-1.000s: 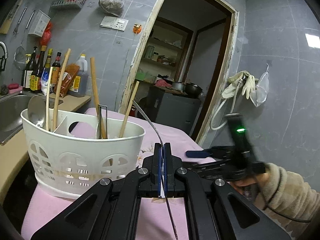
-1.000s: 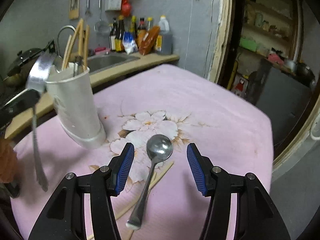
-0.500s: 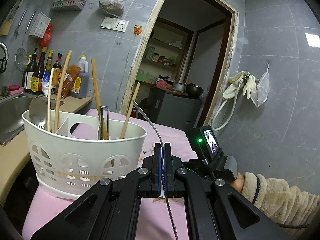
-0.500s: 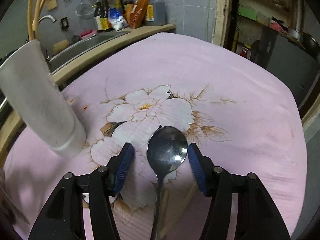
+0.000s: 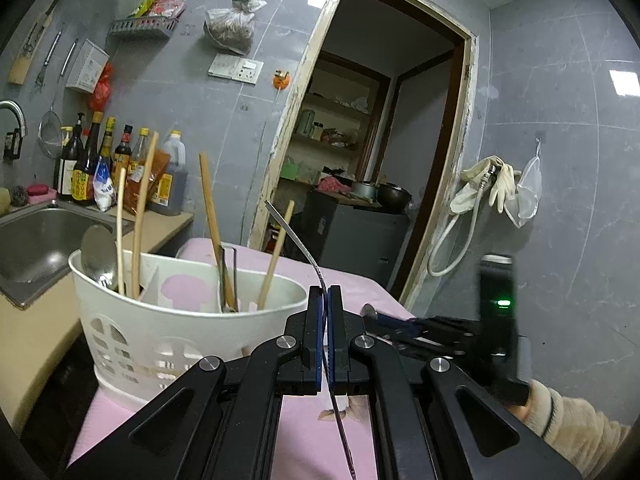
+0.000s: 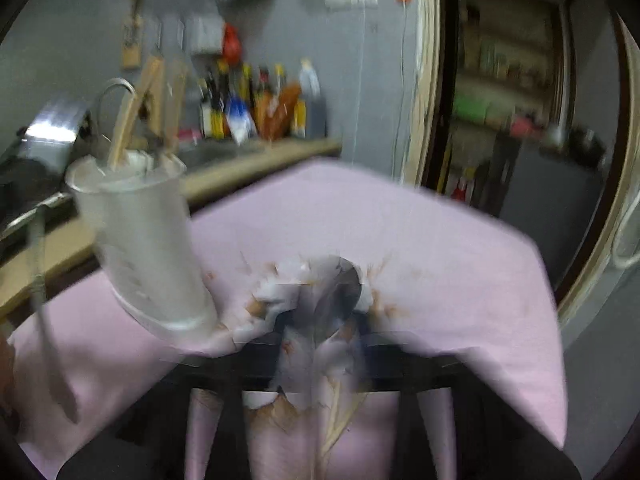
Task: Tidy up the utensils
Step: 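Lift the fork and spoon and carry both toward the white caddy, then lower the fork and spoon into the white caddy and open both tools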
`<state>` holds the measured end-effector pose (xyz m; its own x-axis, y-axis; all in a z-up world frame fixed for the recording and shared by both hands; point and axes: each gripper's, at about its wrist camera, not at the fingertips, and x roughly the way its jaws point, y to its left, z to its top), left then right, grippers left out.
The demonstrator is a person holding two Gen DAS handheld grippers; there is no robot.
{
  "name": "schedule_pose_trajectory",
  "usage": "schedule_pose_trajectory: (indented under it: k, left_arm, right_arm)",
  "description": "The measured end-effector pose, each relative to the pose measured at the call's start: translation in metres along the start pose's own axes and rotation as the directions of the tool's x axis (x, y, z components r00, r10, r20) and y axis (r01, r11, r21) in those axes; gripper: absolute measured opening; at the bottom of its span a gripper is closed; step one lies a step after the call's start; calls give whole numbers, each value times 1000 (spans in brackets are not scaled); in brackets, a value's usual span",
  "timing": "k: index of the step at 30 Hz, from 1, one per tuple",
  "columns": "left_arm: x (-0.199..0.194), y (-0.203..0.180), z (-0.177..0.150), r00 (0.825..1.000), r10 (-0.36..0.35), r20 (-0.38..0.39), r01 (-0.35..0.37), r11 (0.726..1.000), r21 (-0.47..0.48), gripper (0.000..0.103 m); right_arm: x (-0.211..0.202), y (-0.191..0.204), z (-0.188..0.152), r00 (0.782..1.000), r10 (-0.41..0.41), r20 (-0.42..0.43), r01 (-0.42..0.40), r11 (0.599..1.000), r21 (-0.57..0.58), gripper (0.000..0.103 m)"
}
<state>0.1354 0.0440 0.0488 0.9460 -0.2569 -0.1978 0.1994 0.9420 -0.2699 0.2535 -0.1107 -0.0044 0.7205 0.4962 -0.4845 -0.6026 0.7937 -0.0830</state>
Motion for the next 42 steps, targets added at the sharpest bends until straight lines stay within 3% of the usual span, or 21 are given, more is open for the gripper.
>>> schedule_pose_trajectory:
  k: [2,6,11,14,15,16,17,18,21,25,27,28,30,33,35,38,42]
  left_arm:
    - [-3,2,3,1000,7,7,-7,1000,2,0]
    - [-9,6,6,1000,22,15,-22,1000,2,0]
    - [-14,10,2,999,38,19,-38,999,1,0]
    - [-15,14,0,999,40,10,-40,999,-4,0]
    - [-15,16,-1,999,38,5,-38,999,-9,0]
    - [-15,16,-1,999,37,2,-37,999,-11,0]
    - [-16,18,-2,999,39,-2,-39,999,-12,0]
    - [-16,19,-3,999,44,-4,-44,999,-14,0]
    - [-15,24,-5,998,54,-16,-54,998,-23,0]
    - [-15,27,-7,998,65,-21,-65,998,-21,0]
    - [-15,28,-8,997,67,-25,-67,998,-20,0]
    - [-15,29,-9,997,67,-27,-68,997,-20,0]
    - [-14,30,-9,997,67,-29,-67,998,-21,0]
    - [-14,32,-8,998,62,-26,-62,998,-24,0]
    - [-15,32,-7,998,59,-20,-59,998,-24,0]
    - [-18,32,-5,998,62,-9,-62,998,-17,0]
    - [-21,33,4,998,64,13,-64,998,-13,0]
  right_arm:
    - [-11,2,4,998,-11,66,10,1000,5,6]
    - [-11,1,8,997,-11,76,9,1000,23,5]
    - [-9,-5,3,999,-7,33,5,998,65,5]
    - [1,-11,1,996,77,-50,-72,993,91,7]
    - [6,-11,-1,990,115,-83,-108,990,85,20]
    - [12,-9,-3,982,147,-120,-140,988,67,51]
    - [16,-7,-4,977,163,-140,-157,986,51,63]
    - [21,-3,-6,967,191,-170,-188,982,29,69]
    - [38,7,-8,955,178,-236,-193,980,-41,69]
    - [76,9,-14,910,189,-368,-234,969,-80,69]
    - [90,7,-16,890,215,-403,-261,964,-61,66]
    - [92,4,-14,886,237,-398,-273,961,-35,58]
    - [91,1,-12,890,254,-379,-280,960,-16,41]
    - [85,3,-14,904,234,-358,-264,964,-36,41]
    - [73,9,-13,929,202,-310,-232,971,-63,40]
    - [39,12,-7,967,182,-180,-196,979,-61,40]
    - [-5,17,6,989,147,-9,-147,987,-62,40]
